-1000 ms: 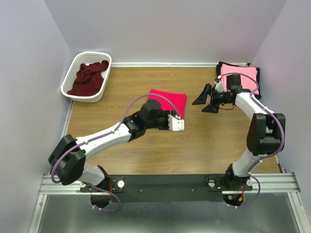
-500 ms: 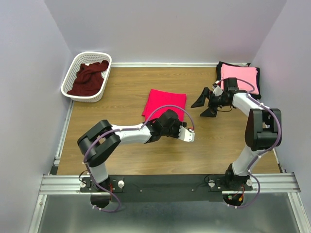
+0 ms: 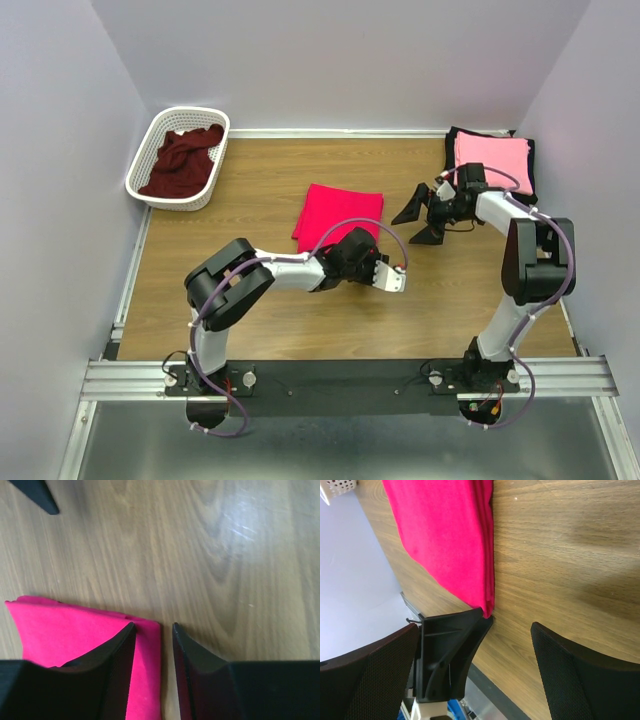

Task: Fold and stack the t-shirts
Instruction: Neatly place the folded tshirt to the corner

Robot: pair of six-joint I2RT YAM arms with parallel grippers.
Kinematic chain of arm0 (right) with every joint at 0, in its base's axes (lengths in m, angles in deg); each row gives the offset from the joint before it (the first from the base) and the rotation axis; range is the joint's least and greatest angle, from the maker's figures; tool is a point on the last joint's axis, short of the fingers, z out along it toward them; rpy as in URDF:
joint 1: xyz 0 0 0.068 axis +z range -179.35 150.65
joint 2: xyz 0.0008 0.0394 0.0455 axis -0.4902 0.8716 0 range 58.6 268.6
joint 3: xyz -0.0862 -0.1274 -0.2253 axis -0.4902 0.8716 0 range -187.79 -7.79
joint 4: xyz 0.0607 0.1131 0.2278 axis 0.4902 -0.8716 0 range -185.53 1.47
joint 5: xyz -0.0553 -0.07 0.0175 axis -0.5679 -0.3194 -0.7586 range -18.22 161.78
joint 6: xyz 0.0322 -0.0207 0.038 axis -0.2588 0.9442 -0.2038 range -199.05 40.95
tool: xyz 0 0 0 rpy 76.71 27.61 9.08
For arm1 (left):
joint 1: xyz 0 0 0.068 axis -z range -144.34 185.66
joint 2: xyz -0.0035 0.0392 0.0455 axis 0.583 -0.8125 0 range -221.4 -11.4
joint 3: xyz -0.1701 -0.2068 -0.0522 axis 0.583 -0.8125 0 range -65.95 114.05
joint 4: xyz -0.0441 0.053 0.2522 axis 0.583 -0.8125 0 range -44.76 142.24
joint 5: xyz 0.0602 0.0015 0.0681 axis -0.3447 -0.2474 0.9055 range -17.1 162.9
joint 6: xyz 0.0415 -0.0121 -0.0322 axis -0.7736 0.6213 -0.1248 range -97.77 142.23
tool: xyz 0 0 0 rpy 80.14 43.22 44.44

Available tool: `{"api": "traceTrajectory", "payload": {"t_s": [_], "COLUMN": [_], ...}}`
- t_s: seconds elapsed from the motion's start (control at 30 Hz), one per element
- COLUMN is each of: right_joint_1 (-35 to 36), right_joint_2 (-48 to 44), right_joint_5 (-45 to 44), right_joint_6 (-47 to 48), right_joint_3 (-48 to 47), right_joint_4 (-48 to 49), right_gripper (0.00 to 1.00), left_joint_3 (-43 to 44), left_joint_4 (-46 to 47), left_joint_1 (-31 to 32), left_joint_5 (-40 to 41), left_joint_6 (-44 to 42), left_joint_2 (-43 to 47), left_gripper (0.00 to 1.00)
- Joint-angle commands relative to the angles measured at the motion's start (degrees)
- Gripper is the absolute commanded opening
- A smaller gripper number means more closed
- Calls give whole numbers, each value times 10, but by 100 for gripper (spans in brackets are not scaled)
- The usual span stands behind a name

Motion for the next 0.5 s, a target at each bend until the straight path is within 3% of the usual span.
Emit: {"api": "traceTrajectory", "payload": {"t_s": [0.0, 0.07, 0.17, 0.23, 0.47], "right_joint_1": [3, 2, 2, 2, 2], "right_joint_2": [21, 25, 31, 33, 32], "right_joint_5": [15, 16, 27, 34, 36], "right_joint_6": [-5, -8, -29, -57, -187], "right_joint_3": [-6, -6, 10, 27, 84], "right_joint_4": [1, 11, 48, 95, 266], "right_gripper": [100, 100, 99, 99, 98], "left_joint_3": [39, 47, 59, 67, 109], "left_joint_4": [-17, -22, -34, -37, -58], "left_joint_1": [-9, -16, -24, -29, -35], "left_joint_5": [16, 8, -20, -40, -96], "left_joint_6": [25, 31, 41, 49, 97], "left_joint_2": [-19, -19, -11, -2, 17], "left_gripper": [37, 30, 8, 0, 0]}}
